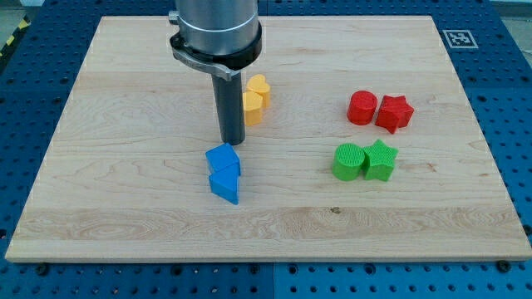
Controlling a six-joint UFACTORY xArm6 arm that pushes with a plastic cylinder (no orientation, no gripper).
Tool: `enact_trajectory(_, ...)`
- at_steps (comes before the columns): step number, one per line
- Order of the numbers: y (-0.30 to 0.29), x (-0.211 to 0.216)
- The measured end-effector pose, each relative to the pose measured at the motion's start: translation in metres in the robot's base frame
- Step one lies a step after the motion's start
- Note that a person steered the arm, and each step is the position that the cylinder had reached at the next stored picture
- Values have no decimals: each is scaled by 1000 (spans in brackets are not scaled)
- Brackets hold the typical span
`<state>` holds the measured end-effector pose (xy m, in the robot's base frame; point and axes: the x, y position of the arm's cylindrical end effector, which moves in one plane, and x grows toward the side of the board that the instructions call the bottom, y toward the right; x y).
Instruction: Separate the yellow heart and the yellow hexagon
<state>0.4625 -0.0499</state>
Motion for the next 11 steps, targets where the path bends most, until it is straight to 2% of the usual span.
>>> enact_trajectory(1, 10, -19)
enact_trajectory(3, 71, -42)
enact_trajectory(5, 82, -103)
enact_trajectory(6, 77, -118)
enact_trajectory(9, 76, -107)
enact_trajectory(11, 43, -95)
